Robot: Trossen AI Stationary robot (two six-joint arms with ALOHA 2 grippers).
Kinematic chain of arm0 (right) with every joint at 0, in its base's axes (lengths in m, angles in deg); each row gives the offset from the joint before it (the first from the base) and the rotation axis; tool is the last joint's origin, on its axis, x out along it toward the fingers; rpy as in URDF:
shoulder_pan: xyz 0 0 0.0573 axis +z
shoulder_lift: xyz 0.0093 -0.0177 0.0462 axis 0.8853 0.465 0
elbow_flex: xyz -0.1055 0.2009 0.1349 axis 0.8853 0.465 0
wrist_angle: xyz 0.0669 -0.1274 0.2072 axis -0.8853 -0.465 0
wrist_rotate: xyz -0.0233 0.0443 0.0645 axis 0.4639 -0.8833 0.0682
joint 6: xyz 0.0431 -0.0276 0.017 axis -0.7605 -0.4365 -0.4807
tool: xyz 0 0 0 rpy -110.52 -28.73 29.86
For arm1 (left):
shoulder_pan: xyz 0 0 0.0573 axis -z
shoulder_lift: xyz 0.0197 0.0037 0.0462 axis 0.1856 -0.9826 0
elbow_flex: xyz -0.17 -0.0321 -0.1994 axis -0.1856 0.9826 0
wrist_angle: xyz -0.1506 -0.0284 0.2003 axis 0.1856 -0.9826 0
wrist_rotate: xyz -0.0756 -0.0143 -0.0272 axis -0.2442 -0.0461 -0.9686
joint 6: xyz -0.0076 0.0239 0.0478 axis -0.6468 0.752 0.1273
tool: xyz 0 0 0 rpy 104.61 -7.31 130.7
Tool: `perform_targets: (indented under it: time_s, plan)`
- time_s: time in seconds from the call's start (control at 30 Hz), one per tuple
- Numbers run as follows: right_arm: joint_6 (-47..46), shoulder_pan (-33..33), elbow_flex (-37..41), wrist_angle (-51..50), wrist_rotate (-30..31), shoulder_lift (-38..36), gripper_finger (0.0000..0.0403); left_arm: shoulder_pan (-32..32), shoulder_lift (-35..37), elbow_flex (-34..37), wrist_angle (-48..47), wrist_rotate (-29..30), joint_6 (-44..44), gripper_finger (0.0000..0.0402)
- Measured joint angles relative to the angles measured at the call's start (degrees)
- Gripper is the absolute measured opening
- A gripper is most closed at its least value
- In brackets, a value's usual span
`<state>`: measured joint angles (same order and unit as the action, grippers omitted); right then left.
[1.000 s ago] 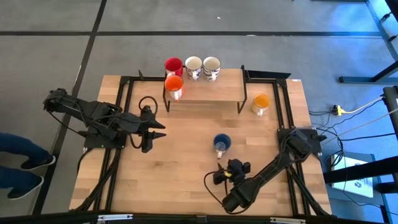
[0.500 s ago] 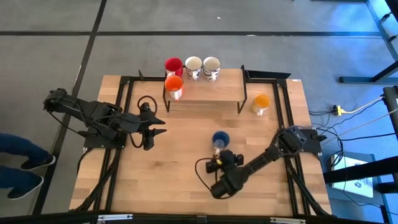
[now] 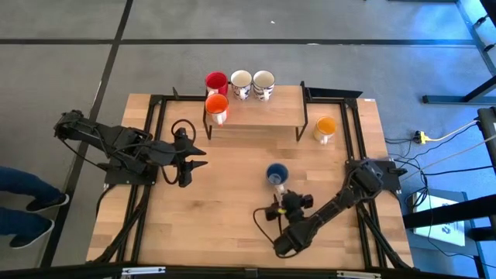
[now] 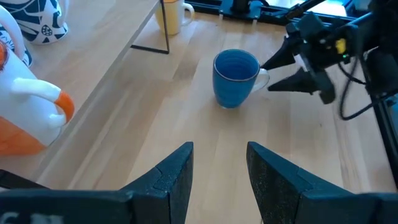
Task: Place coffee mugs
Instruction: Put the blue cup on the shelf
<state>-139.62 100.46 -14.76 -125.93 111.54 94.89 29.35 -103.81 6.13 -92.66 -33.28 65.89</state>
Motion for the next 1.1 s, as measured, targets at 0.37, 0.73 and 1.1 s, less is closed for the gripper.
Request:
perform_targets:
  time_s: [0.37, 0.73, 1.1]
  plan:
    - [10.2, 0.8, 1.2, 4.5, 6.8, 0.0, 0.0264, 0.0, 0.0, 0.0, -1.1, -0.1, 0.0, 0.0144]
    - [10.0, 0.4, 3.0, 9.7, 5.9, 0.0, 0.0262, 0.0, 0.0, 0.0, -1.3, -1.6, 0.0, 0.0144]
    - [11.4, -0.5, 3.0, 11.5, 7.0, 0.0, 0.0103, 0.0, 0.0, 0.0, -2.0, -1.6, 0.1, 0.0144]
